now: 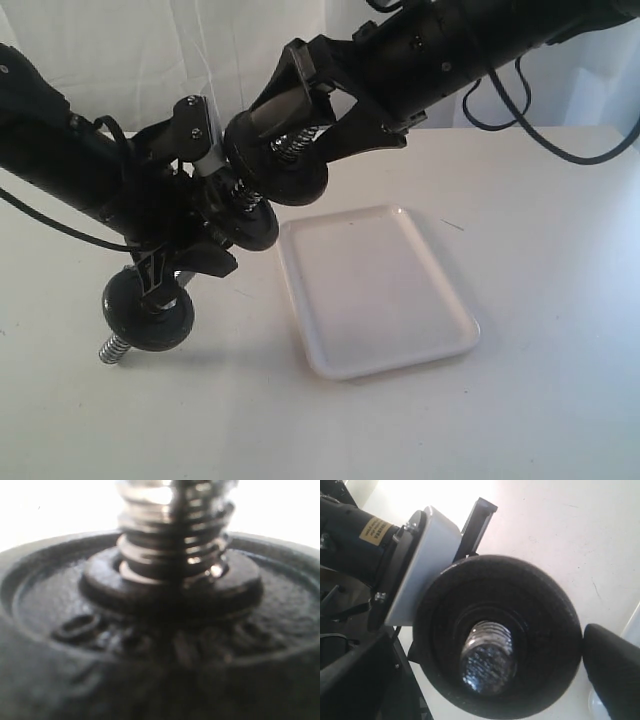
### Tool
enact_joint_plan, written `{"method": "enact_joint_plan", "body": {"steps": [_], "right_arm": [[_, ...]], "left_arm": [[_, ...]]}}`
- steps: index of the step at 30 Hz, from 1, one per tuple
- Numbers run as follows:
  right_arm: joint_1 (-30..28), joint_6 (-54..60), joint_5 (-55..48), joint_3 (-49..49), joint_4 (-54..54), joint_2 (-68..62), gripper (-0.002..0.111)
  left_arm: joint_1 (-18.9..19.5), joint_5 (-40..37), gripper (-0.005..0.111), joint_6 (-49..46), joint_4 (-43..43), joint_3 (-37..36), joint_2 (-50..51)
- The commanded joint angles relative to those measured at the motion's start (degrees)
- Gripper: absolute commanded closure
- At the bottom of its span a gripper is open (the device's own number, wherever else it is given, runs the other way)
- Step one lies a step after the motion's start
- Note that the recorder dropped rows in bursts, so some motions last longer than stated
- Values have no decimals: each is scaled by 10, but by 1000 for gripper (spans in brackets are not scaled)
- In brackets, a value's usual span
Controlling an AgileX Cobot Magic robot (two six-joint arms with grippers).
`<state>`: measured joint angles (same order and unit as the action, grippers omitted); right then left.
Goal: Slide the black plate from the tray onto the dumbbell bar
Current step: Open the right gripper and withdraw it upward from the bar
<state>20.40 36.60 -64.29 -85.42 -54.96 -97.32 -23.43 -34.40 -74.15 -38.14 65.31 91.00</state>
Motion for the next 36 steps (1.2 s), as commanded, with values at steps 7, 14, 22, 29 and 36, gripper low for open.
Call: {"method": "enact_joint_plan", "body": {"steps": [7, 14, 22, 29, 36], "right_arm": [[7, 8, -28, -8, -19, 21, 15], [7, 8, -25, -35, 59, 34, 15], [7, 22, -20, -41, 76, 42, 15], [7, 31, 22, -41, 121, 66, 87], [7, -68, 106, -41, 284, 96, 108]], "left_arm": [[0, 32, 107, 22, -77, 21, -35], [0, 32, 107, 9, -76, 21, -43], [0, 47, 107, 6, -76, 21, -54], [0, 48, 107, 7, -76, 21, -54], [0, 33, 107, 27, -73, 21, -32]]}}
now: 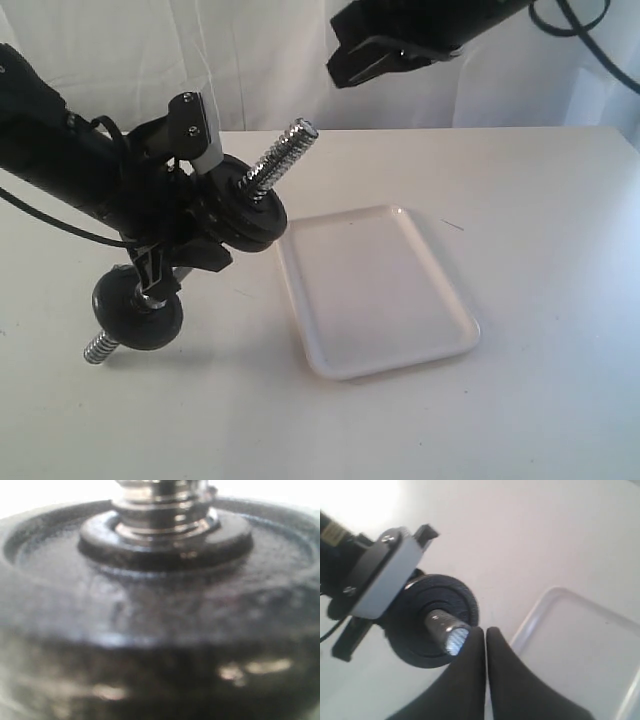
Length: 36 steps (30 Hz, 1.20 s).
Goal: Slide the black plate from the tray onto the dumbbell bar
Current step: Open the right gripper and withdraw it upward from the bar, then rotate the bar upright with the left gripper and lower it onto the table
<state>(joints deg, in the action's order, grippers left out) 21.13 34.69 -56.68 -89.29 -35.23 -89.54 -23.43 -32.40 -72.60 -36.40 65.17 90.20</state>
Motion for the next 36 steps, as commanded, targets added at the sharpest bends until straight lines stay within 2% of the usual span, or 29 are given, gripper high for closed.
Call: {"method": "enact_joint_plan", "body": {"steps": [1, 4, 6, 10, 15, 27, 36], "right_arm": [[0, -58, 30, -2, 114, 20, 108], [0, -97, 26, -2, 176, 21, 108], [0, -109, 30, 6, 192, 21, 108], [0, -125, 57, 30, 192, 21, 108], [0, -129, 107, 85, 192, 30, 108], [0, -158, 156, 249, 205, 96, 108], [0, -202, 153, 327, 203, 205, 108]], "left_arm": [[0, 12, 107, 15, -88, 23, -22], [0, 20, 107, 29, -79, 23, -13], [0, 38, 107, 72, -56, 23, -10], [12, 59, 107, 181, -24, 23, -7], [34, 59, 107, 230, -20, 23, -7], [34, 120, 107, 425, -20, 23, 0], [34, 174, 107, 585, -27, 23, 70]]}}
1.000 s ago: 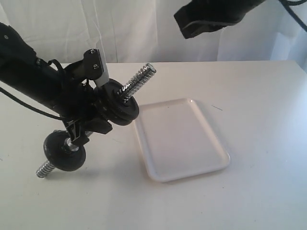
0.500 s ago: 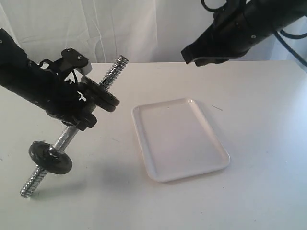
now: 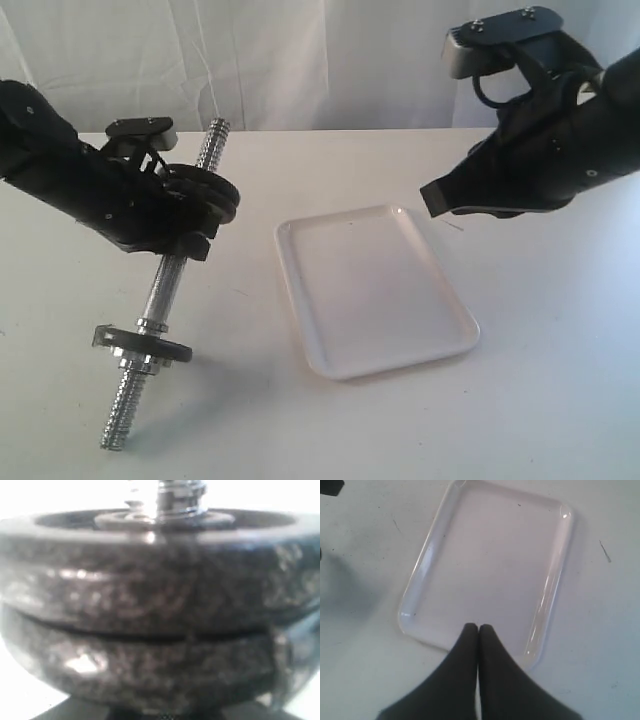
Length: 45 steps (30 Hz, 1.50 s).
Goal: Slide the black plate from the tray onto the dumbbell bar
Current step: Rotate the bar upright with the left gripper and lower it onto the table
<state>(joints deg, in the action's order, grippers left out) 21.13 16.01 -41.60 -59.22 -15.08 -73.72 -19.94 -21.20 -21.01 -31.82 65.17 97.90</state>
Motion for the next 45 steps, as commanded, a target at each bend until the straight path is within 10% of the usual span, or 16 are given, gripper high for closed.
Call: {"method": "enact_joint_plan", "body": {"steps": [1, 16, 45], "right_arm": [[0, -20, -1, 32, 2, 57, 108], [0, -28, -29, 94, 7, 187, 108], [0, -34, -60, 94, 7, 204, 108]], "left_arm": [[-1, 71, 107, 83, -80, 23, 0], [-2, 105, 107, 128, -234, 36, 44], [-2, 48, 107, 158, -234, 36, 101]]}}
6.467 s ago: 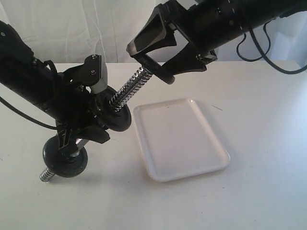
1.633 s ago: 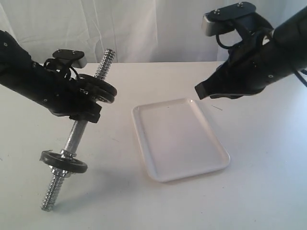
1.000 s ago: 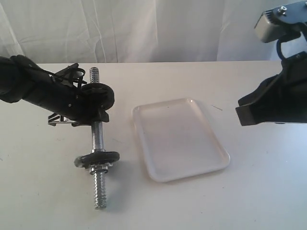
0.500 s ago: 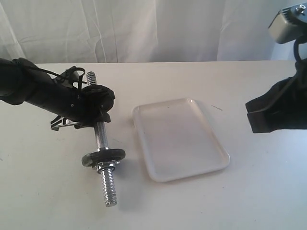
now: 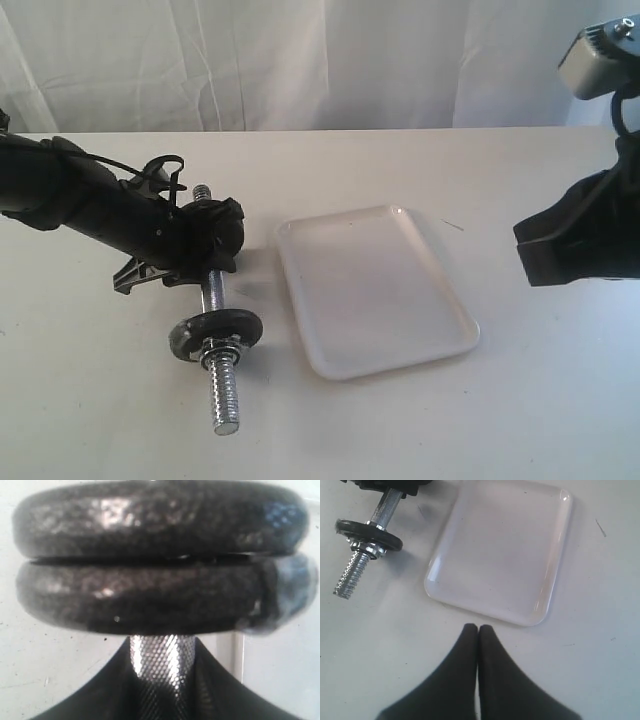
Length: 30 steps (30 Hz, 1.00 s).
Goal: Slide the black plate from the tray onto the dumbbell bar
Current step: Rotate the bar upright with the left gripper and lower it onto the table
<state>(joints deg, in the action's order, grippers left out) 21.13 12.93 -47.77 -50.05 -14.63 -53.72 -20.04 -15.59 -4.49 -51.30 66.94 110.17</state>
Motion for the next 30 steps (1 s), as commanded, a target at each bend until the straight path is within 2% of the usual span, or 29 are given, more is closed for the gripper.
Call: {"method": "enact_joint_plan", "body": {"steps": [1, 4, 6, 9, 11, 19, 24, 27, 30], "right_arm": [[0, -3, 1, 3, 3, 4, 108], [0, -3, 1, 3, 3, 4, 108], [0, -3, 1, 3, 3, 4, 108], [0, -3, 1, 3, 13, 4, 108], [0, -3, 1, 3, 14, 4, 108], [0, -3, 1, 3, 14, 4, 108], [0, -3, 0, 3, 14, 4, 108], [0, -3, -3, 3, 14, 4, 108], [0, -3, -4, 3, 14, 4, 108]], "left_arm": [[0, -8, 107, -10, -39, 18, -21], [0, -7, 104, -17, -39, 18, -21], [0, -12, 86, -17, -39, 18, -21], [0, -19, 46, -14, -59, 18, -21], [0, -22, 36, -14, -68, 18, -21], [0, -37, 36, -14, -68, 18, -21], [0, -42, 40, -17, -68, 18, -21], [0, -44, 48, -17, -68, 18, -23], [0, -44, 64, -17, -68, 18, -23]]}}
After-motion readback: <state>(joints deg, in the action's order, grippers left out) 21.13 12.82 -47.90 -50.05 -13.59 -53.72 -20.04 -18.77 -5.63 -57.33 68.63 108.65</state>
